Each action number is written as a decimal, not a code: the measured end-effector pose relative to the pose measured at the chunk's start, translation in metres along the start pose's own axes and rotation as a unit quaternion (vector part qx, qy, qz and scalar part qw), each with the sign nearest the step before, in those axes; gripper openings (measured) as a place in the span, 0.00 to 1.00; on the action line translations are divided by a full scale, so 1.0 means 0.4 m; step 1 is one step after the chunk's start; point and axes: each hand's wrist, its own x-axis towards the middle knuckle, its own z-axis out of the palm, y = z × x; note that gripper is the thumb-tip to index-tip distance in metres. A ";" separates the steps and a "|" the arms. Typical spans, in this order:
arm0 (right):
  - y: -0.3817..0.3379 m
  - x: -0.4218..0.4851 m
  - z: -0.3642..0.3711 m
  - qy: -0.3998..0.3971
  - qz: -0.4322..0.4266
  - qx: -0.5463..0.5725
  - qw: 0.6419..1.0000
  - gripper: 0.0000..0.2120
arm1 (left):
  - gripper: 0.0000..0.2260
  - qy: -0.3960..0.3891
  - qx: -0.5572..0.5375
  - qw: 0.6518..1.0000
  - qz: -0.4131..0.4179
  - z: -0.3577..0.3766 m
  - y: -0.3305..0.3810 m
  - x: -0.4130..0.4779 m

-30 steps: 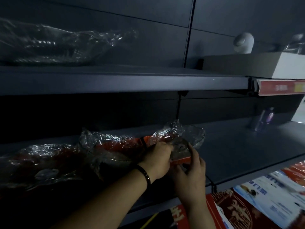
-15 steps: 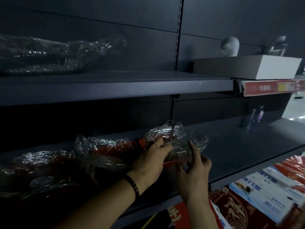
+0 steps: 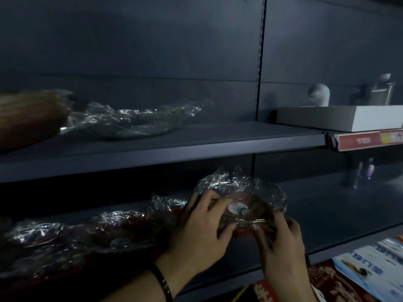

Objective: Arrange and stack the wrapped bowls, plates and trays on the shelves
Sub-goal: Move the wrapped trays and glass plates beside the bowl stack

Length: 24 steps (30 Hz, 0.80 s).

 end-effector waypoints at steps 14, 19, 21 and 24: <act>-0.222 -0.236 -0.095 0.009 -0.094 0.020 0.995 0.37 | 0.18 -0.001 -0.053 0.997 -0.050 -0.378 -0.014 -0.243; -0.306 -0.323 -0.133 0.017 -0.133 0.037 0.990 0.41 | 0.15 0.047 -0.053 0.997 -0.017 -0.499 0.016 -0.343; -0.337 -0.355 -0.149 0.011 -0.145 0.061 0.987 0.36 | 0.16 0.058 -0.050 0.997 0.003 -0.541 0.026 -0.370; -0.382 -0.383 -0.175 0.014 -0.165 0.110 0.980 0.26 | 0.14 0.106 -0.030 0.993 0.039 -0.594 0.042 -0.385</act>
